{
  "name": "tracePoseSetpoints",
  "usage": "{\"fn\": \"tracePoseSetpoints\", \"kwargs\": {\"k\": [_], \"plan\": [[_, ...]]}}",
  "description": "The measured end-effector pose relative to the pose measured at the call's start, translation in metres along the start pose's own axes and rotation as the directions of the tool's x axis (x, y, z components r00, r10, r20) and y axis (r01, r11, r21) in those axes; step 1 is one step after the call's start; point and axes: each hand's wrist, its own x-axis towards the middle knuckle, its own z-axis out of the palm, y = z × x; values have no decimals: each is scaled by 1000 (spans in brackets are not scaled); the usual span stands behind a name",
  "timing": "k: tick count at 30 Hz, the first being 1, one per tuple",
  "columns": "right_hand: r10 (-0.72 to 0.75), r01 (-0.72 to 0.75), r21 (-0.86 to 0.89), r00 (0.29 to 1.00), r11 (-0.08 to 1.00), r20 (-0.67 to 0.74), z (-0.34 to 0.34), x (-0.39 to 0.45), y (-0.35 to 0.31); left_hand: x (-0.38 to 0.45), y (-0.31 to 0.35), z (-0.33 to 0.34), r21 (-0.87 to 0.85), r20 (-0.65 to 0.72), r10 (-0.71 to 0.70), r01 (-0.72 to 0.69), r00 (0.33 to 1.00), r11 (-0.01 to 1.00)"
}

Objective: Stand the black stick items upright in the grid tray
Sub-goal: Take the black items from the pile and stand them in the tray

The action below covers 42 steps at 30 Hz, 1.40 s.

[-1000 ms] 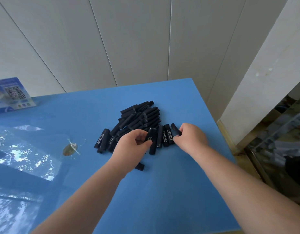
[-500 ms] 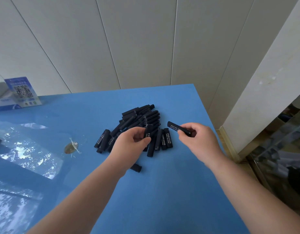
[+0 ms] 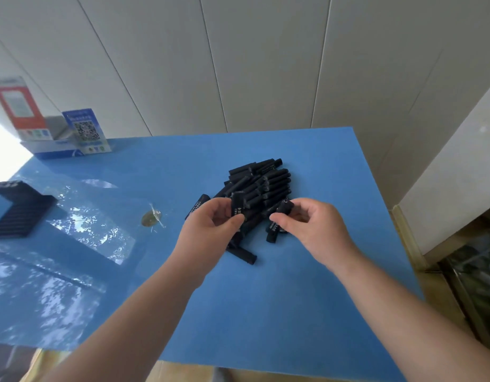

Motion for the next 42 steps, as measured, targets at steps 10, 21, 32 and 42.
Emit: {"fn": "tracePoseSetpoints", "kwargs": {"k": [10,21,32,42], "plan": [[-117,124,-14,961,992,252,85,2,-39,-28,-21,-73,-125,-122,-23,7,992,992],[-38,15,80,954,997,299,235,-19,-84,-77,-77,-211,-224,-243,-115,59,963,973],[-24,4,58,934,998,357,412,-50,-127,-126,-134,-386,-228,-298,-60,-10,953,974],[-31,-3,91,928,996,372,489,-44,-135,-105,-174,-463,-262,-255,-58,-11,965,965]]}}
